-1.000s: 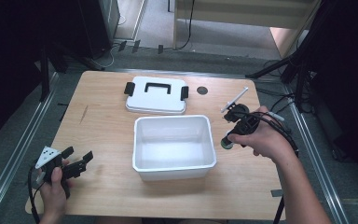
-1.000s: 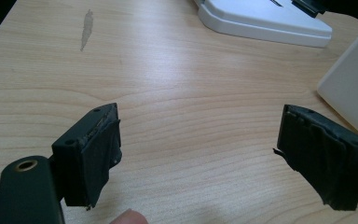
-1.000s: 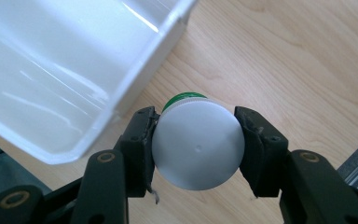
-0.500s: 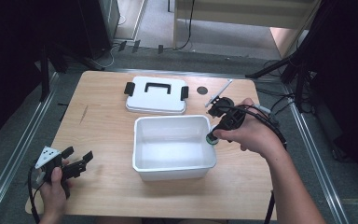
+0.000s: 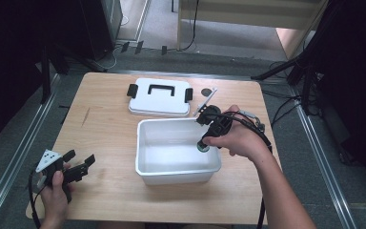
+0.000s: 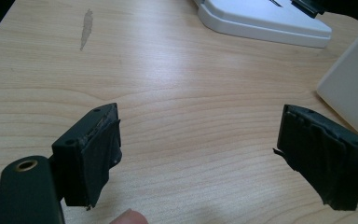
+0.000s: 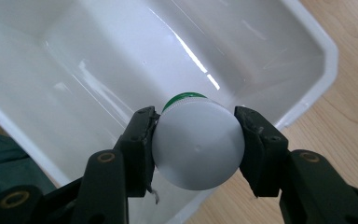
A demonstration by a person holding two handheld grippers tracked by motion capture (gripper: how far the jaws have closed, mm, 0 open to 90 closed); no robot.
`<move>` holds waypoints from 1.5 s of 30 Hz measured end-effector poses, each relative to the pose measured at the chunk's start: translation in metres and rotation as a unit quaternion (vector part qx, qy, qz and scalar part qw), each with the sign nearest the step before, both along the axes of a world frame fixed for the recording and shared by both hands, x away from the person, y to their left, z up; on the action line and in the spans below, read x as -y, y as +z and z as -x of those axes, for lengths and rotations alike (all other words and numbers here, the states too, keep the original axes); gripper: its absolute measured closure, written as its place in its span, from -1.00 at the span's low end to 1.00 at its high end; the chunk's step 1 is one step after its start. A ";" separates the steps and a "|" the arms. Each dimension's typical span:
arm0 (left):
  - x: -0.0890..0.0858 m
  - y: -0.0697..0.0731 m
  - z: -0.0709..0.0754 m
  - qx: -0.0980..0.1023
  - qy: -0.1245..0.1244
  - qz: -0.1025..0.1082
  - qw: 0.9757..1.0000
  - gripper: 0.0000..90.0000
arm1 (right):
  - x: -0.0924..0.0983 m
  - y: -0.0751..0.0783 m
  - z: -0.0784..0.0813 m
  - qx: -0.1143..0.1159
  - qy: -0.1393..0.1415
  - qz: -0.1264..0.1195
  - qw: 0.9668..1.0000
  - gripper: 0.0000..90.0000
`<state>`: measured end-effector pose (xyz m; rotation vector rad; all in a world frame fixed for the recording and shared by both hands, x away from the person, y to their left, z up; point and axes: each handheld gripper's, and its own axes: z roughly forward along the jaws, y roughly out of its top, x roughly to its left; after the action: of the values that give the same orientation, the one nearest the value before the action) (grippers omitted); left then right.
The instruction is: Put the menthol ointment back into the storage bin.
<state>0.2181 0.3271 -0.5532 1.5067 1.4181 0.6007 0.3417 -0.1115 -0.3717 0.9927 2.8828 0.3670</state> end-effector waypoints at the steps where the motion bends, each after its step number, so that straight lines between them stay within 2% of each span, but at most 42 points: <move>1: 0.000 0.000 0.000 -0.001 0.000 0.000 1.000 -0.68 | 0.000 0.000 0.000 0.000 0.000 0.000 1.000 0.15; 3: 0.000 0.000 0.000 0.000 0.001 0.001 1.000 -0.68 | -0.001 -0.008 -0.002 -0.003 0.003 0.002 1.000 0.15; 4: 0.000 0.000 0.000 -0.001 -0.002 -0.002 1.000 -0.68 | -0.002 -0.017 -0.005 -0.008 0.004 0.005 1.000 0.15; 6: 0.000 0.000 0.000 -0.002 -0.001 -0.002 1.000 -0.68 | -0.003 -0.020 -0.005 -0.010 0.003 0.005 1.000 0.15; 10: 0.000 0.000 0.000 -0.001 -0.001 0.000 1.000 -0.68 | -0.010 -0.041 -0.007 -0.026 0.005 0.011 1.000 0.15; 12: 0.000 0.000 0.000 -0.001 0.000 -0.001 1.000 -0.68 | -0.011 -0.044 -0.007 -0.025 0.004 0.013 1.000 0.15; 16: 0.000 0.000 0.000 -0.001 0.000 -0.001 1.000 -0.68 | -0.020 -0.061 -0.007 -0.032 0.005 0.022 0.999 0.15; 19: 0.000 0.000 0.000 -0.001 -0.001 -0.001 1.000 -0.68 | -0.023 -0.065 -0.007 -0.028 0.006 0.026 0.999 0.15; 20: 0.000 0.000 0.000 -0.001 0.000 -0.001 1.000 -0.68 | -0.026 -0.067 -0.006 -0.022 0.015 0.037 0.999 0.15; 22: 0.000 0.000 0.000 -0.001 -0.001 -0.001 1.000 -0.68 | -0.027 -0.067 -0.006 -0.019 0.016 0.042 0.999 0.15; 25: 0.000 0.000 0.000 -0.001 0.000 -0.001 1.000 -0.68 | -0.032 -0.070 -0.005 -0.033 0.013 0.043 0.998 0.15; 29: 0.000 0.000 0.000 -0.001 0.000 0.000 1.000 -0.68 | -0.036 -0.079 -0.005 -0.037 0.016 0.050 0.998 0.15; 30: 0.000 0.000 0.000 -0.001 0.000 0.000 1.000 -0.68 | -0.037 -0.085 -0.005 -0.032 0.028 0.068 0.997 0.15; 32: 0.000 0.000 0.000 -0.001 0.000 0.000 1.000 -0.68 | -0.038 -0.087 -0.004 -0.031 0.031 0.073 0.996 0.15; 34: 0.000 0.000 0.000 -0.001 0.000 0.000 1.000 -0.68 | -0.041 -0.091 -0.002 -0.026 0.046 0.091 0.994 0.15; 36: 0.000 0.000 0.000 -0.001 0.000 0.000 1.000 -0.68 | -0.044 -0.092 -0.001 -0.020 0.049 0.107 0.993 0.15; 41: 0.000 0.000 0.000 -0.002 -0.001 -0.004 1.000 -0.68 | -0.043 -0.094 0.000 -0.017 0.054 0.120 0.991 0.14; 45: 0.000 0.000 0.000 -0.002 0.000 -0.003 1.000 -0.68 | -0.043 -0.093 0.001 -0.004 0.056 0.118 0.991 0.08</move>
<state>0.2182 0.3271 -0.5530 1.5145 1.4199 0.6026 0.3404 -0.0683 -0.4642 0.7971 2.9090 0.0245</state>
